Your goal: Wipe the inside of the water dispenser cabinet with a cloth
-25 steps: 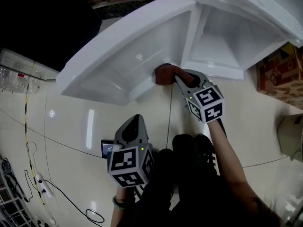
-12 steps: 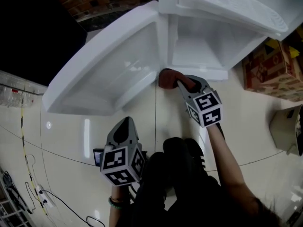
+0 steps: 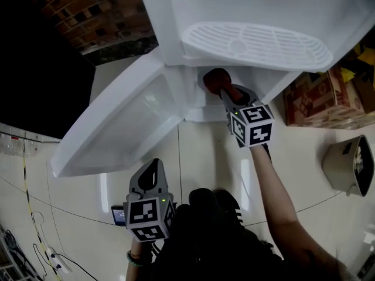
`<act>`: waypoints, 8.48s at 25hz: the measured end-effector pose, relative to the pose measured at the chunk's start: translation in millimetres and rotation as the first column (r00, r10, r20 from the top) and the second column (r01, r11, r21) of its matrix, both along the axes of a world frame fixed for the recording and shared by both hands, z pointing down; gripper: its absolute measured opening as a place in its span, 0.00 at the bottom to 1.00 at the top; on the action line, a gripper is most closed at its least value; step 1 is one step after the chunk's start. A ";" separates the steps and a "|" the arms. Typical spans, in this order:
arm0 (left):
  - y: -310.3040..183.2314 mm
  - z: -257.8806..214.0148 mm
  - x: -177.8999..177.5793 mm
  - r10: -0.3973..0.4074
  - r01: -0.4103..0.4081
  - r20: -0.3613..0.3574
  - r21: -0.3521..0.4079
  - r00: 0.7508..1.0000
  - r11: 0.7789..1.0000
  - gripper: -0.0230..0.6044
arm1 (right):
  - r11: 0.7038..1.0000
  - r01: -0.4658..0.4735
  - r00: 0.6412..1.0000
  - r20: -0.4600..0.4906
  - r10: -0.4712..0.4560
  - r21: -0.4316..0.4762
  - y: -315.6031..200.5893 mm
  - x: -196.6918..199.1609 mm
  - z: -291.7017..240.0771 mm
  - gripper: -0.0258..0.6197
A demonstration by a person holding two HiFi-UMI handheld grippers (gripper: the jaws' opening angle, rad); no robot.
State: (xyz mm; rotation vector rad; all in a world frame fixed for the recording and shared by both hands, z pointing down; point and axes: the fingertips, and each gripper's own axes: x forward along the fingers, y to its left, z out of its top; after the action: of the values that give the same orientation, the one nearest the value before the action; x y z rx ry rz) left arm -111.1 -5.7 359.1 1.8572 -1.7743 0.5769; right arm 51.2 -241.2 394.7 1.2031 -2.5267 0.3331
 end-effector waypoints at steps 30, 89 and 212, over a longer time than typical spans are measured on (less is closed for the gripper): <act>9.0 20.3 -14.1 -0.078 0.075 -0.082 -0.036 0.994 0.997 0.04 | 0.967 -0.252 0.966 0.044 0.254 -0.042 -17.6 37.5 22.1 0.16; 24.7 27.8 -4.7 -0.064 0.059 -0.093 -0.054 0.994 0.997 0.04 | 0.980 0.195 0.980 -0.032 -0.197 -0.047 54.9 -58.8 40.8 0.16; 29.5 25.9 40.9 0.012 -0.009 -0.051 0.057 0.999 0.998 0.04 | 1.000 0.010 0.987 0.158 -0.010 -0.002 192.3 -6.0 -20.2 0.15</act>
State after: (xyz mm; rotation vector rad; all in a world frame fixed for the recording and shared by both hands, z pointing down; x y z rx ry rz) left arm -70.2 23.8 385.0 1.9033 -1.7653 0.4826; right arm 45.2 -49.0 374.5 1.2064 -2.6636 0.4460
